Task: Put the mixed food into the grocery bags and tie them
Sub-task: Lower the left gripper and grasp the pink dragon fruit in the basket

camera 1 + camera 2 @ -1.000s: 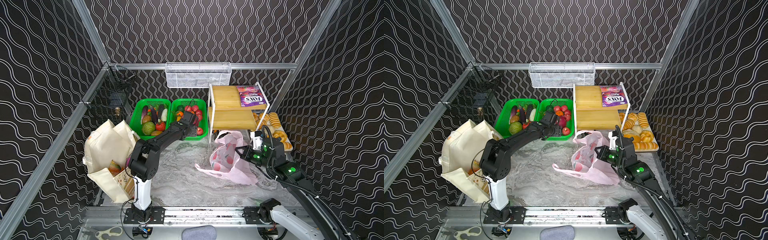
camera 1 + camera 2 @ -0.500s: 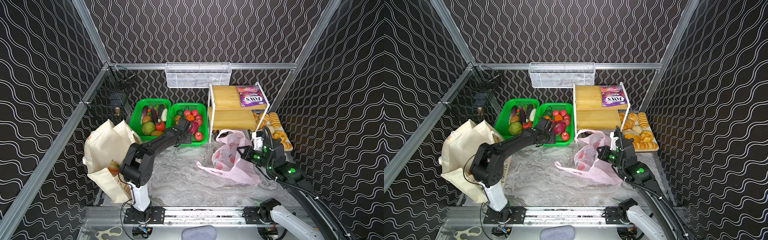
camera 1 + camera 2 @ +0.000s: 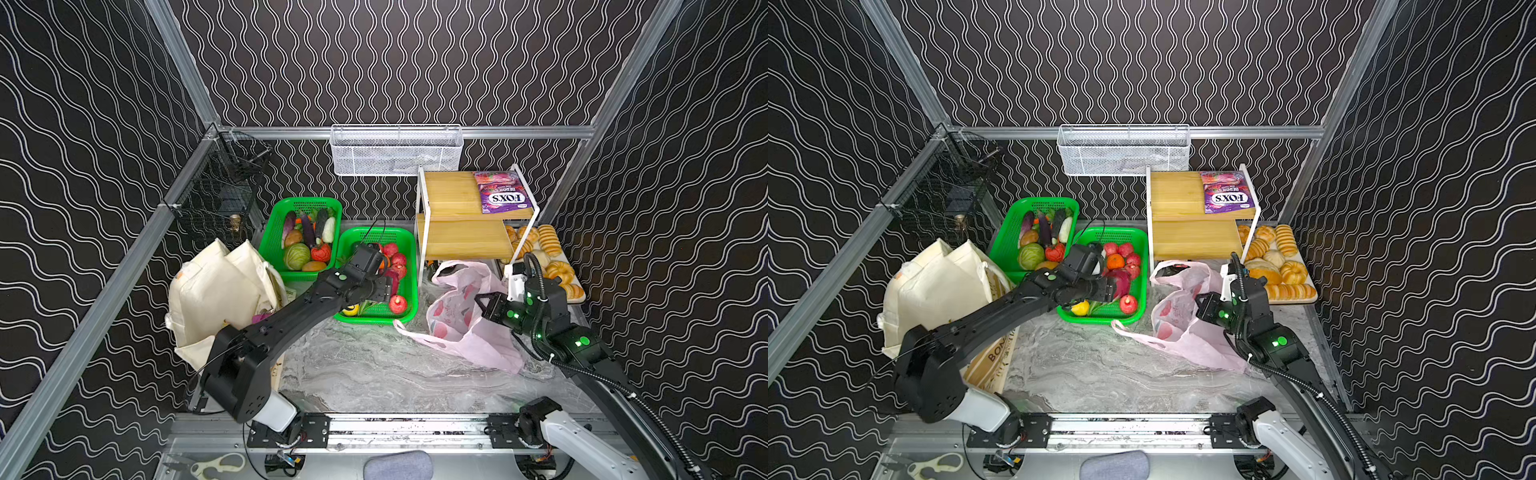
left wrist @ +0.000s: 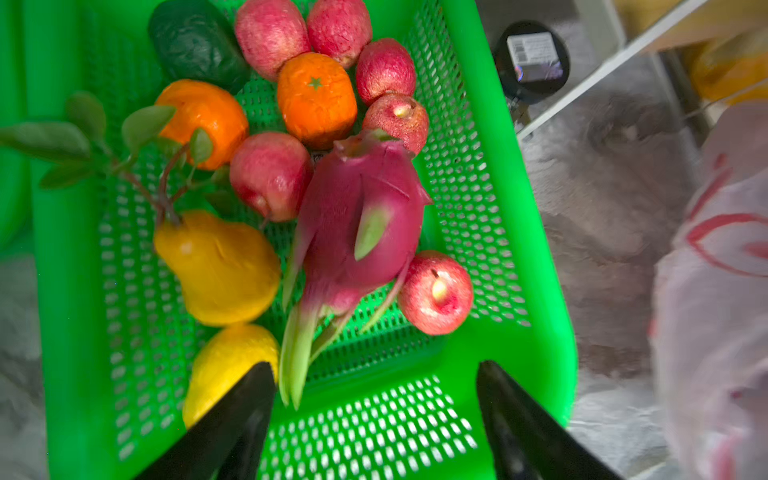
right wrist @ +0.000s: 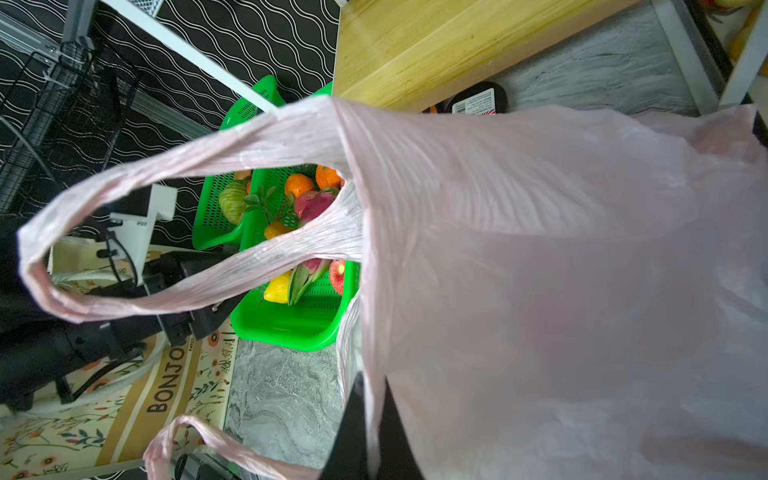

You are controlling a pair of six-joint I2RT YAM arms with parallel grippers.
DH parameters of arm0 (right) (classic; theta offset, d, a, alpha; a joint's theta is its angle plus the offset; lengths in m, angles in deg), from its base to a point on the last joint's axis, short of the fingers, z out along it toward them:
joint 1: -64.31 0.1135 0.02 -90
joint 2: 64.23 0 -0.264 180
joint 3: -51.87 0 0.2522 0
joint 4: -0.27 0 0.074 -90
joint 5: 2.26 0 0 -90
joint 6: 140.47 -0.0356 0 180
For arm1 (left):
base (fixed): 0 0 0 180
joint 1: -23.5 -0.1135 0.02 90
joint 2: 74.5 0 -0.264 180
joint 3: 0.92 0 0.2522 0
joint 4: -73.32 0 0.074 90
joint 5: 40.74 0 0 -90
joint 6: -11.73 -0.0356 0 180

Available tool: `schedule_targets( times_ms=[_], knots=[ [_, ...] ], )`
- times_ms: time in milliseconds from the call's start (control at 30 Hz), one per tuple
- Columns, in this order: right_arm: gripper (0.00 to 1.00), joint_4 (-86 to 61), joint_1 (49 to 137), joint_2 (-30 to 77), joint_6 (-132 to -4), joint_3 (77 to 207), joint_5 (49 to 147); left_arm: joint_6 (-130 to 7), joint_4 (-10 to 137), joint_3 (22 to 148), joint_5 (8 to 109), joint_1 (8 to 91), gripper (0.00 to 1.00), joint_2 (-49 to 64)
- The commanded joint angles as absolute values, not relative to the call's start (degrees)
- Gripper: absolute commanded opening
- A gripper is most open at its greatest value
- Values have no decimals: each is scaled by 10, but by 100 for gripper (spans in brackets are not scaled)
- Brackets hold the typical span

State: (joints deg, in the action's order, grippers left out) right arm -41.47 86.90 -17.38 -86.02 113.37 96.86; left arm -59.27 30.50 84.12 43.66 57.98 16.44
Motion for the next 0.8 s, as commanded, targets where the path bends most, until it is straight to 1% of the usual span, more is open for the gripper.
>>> schedule_targets(
  times_ms=[0,133,233,333,467,633,767],
  knots=[
    [0,-408,869,-175,-866,1143,981,-681,286,899,435,565,83,227],
    [0,-401,869,-186,-876,1136,985,-734,291,940,475,556,88,288],
    [0,-399,869,-189,-880,1134,988,-744,298,944,473,549,93,307],
    [0,-403,869,-184,-878,1134,995,-752,283,948,465,546,96,320],
    [0,-404,869,-177,-876,1137,1002,-770,279,944,492,547,96,331],
    [0,-397,869,-172,-878,1139,1011,-775,280,949,482,546,96,356],
    [0,-389,869,-168,-885,1135,1020,-777,269,972,477,546,93,380]
  ],
)
